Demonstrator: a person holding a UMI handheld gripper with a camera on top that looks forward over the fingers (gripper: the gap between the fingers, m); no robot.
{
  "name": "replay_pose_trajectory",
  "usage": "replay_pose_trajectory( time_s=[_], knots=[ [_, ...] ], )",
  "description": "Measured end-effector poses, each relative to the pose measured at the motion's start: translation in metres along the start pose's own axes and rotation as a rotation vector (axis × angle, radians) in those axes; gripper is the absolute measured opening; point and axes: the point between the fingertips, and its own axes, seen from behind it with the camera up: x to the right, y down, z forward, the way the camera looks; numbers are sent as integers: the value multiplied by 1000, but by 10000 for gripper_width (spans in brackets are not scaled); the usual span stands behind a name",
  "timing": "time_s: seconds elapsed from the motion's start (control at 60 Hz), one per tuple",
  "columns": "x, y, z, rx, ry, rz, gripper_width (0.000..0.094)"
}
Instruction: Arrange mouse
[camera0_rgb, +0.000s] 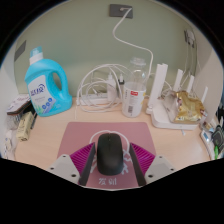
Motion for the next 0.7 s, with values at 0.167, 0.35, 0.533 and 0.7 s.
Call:
replay_pose_trajectory(
  time_s=[0.167,0.35,0.533,0.7],
  knots=[
    [-2,-16,-54,41,20,-12,844],
    [-8,-23,-153,112,55,-35,850],
    [-17,-6,-247,155,75,-46,850],
    [-21,16,-301,164,83,-57,847]
  ],
)
